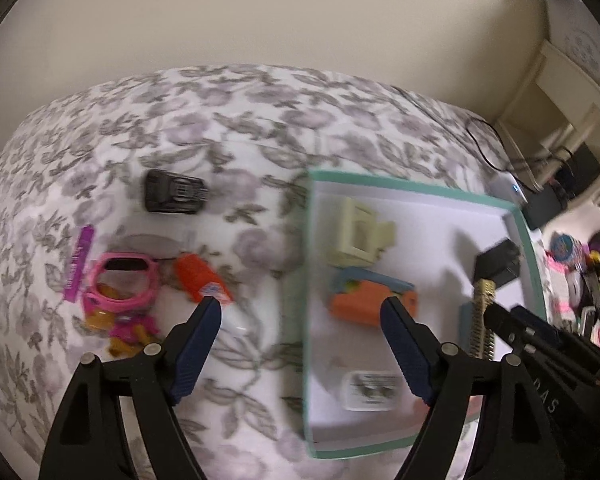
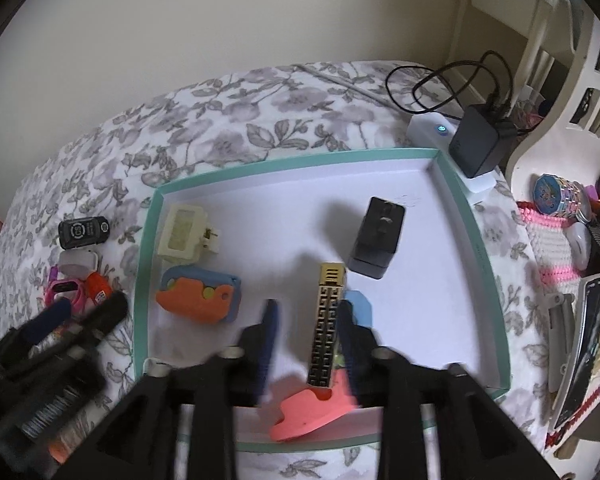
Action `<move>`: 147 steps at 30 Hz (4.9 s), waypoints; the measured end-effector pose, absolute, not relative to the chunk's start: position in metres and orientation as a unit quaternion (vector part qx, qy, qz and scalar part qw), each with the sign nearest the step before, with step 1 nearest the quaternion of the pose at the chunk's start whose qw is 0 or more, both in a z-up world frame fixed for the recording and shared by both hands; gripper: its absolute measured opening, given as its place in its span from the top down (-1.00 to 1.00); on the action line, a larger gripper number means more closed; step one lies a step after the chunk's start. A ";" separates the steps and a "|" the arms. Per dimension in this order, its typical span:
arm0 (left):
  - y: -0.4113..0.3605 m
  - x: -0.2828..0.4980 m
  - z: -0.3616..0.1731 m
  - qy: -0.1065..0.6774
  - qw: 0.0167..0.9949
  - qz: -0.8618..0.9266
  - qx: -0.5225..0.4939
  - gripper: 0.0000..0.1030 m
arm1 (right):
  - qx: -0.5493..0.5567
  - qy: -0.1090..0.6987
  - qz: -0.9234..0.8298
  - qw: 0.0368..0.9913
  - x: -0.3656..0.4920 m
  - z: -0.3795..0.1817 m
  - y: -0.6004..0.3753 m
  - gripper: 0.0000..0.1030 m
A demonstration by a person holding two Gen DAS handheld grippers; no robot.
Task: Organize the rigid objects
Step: 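Carry the carrot knife and striped bar into the tray and open both tools, then move the left tool to the purple lighter while the right tool reaches the orange glue bottle, then grasp the purple lighter with the left tool while the right tool grasps the orange glue bottle, then carry the lighter and glue bottle into the tray and open both tools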
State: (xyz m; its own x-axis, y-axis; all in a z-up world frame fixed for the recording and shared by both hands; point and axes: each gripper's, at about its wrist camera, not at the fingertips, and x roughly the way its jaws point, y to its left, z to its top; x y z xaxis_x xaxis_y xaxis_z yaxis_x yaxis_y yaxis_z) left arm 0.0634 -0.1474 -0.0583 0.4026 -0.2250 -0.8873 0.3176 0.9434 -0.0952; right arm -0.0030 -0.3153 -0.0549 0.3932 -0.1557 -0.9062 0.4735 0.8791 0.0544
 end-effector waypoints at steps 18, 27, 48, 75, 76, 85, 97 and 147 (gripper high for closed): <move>0.037 0.120 -0.043 0.514 0.855 -0.007 -0.069 -0.90 | 0.130 0.493 -0.093 0.855 0.052 -0.044 -0.204 -0.46; 0.081 0.140 -0.063 0.533 0.840 0.014 -0.096 -0.90 | 0.092 0.510 -0.045 0.854 0.084 -0.064 -0.141 -0.44; 0.050 0.184 -0.133 0.586 0.810 0.008 -0.020 -0.74 | 0.078 0.554 -0.068 0.826 0.114 -0.122 -0.146 0.00; 0.044 0.156 -0.056 0.536 0.842 -0.034 -0.051 0.61 | 0.092 0.490 -0.074 0.864 0.093 -0.051 -0.158 0.43; 0.042 0.153 -0.048 0.530 0.845 -0.040 -0.055 0.61 | 0.094 0.488 -0.075 0.864 0.092 -0.048 -0.161 0.43; -0.002 0.137 -0.016 0.505 0.857 -0.088 -0.044 0.61 | 0.106 0.490 -0.101 0.859 0.074 -0.037 -0.188 0.43; -0.081 0.107 -0.015 0.506 0.851 -0.141 0.004 0.61 | 0.134 0.505 -0.139 0.841 0.046 -0.042 -0.245 0.43; -0.178 0.076 -0.063 0.567 0.792 -0.223 0.036 0.29 | 0.163 0.512 -0.180 0.824 0.016 -0.043 -0.312 0.42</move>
